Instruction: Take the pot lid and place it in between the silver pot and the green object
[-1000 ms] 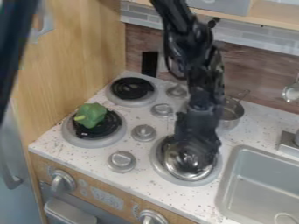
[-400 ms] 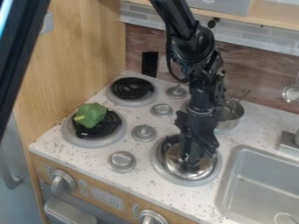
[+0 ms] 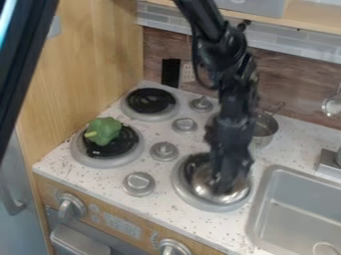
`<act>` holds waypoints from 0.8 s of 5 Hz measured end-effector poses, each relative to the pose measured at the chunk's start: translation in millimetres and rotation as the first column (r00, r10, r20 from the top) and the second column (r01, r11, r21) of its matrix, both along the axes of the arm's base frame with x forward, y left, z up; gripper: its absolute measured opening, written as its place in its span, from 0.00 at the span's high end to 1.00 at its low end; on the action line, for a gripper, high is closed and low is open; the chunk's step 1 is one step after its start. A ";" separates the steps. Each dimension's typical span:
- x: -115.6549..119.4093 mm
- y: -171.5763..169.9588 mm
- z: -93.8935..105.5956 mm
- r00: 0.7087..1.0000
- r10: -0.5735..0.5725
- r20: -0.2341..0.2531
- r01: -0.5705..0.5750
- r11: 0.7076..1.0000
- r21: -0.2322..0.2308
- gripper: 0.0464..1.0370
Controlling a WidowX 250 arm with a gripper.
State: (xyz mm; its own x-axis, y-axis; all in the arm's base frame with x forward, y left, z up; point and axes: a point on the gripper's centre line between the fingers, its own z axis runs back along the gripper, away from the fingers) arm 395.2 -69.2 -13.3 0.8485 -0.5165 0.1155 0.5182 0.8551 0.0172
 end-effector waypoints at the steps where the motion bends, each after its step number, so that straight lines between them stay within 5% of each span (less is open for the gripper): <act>1: 43.5 41.5 39.1 0.988 0.135 0.079 -0.133 0.991 -0.025 0.80; 2: 76.3 94.6 30.9 0.954 0.293 0.056 -0.292 0.956 -0.030 0.80; 3: 106.6 125.7 26.7 0.924 0.373 0.082 -0.373 0.928 -0.011 0.80; 4: 116.6 140.4 7.6 0.908 0.415 0.059 -0.417 0.909 0.016 0.80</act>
State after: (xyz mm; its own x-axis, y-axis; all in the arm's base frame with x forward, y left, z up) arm 511.8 71.2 -5.7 0.9800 -0.1216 0.1577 0.1132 0.9917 0.0614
